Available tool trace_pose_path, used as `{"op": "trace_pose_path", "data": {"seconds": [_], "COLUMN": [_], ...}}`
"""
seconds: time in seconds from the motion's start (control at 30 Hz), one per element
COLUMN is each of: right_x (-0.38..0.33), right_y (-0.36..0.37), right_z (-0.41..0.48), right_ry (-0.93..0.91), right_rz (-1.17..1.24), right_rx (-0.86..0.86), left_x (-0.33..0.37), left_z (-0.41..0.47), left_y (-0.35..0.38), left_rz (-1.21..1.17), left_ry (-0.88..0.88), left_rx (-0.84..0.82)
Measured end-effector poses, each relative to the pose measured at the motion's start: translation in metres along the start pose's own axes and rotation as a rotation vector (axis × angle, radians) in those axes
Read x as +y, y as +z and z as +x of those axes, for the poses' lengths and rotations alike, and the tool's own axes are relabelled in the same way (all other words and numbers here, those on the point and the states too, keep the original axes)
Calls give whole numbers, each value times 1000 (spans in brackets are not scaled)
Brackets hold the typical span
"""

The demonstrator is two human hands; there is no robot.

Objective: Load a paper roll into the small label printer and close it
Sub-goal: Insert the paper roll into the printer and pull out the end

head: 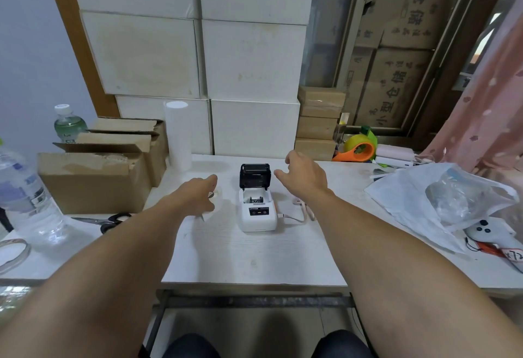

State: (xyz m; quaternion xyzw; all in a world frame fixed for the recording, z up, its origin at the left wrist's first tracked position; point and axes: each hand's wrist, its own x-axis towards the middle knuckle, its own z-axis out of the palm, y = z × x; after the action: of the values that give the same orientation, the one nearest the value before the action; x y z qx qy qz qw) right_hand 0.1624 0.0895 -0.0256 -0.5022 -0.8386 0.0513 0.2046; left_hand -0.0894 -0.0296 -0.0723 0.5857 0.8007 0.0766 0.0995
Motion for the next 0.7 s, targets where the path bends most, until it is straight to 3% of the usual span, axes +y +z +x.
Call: {"op": "trace_pose_path", "data": {"seconds": [0.5, 0.7], "right_x": [-34, -46], "right_y": [13, 22], "right_z": [-6, -11], "right_ry": [-34, -92], "right_rz": [261, 235], "right_rx": [-108, -176], "left_x": [1, 0], "left_z": [-2, -3], "left_y": [-1, 2], "left_rz": [-121, 14], "left_ry": [-10, 35], "left_rx": [159, 131]}}
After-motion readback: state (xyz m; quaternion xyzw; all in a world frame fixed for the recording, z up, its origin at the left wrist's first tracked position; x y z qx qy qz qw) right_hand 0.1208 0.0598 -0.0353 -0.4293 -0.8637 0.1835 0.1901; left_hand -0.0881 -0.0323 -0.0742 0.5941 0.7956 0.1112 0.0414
